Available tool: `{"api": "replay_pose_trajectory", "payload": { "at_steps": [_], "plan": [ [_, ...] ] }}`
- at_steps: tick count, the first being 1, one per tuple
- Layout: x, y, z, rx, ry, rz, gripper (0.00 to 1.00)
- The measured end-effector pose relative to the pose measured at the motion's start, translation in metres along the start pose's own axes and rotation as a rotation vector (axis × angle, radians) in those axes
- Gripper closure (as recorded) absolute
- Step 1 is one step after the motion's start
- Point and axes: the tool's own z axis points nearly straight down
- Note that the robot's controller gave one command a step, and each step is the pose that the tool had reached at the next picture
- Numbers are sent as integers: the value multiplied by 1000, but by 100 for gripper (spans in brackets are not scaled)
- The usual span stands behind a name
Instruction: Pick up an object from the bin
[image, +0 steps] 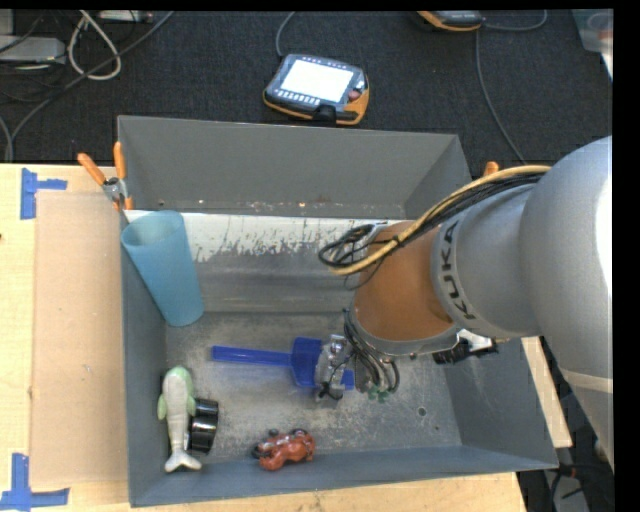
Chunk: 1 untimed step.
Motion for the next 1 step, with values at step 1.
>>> {"api": "replay_pose_trajectory", "payload": {
  "at_steps": [1],
  "plan": [
    [0, 0, 0, 0, 0, 0, 0]
  ]
}}
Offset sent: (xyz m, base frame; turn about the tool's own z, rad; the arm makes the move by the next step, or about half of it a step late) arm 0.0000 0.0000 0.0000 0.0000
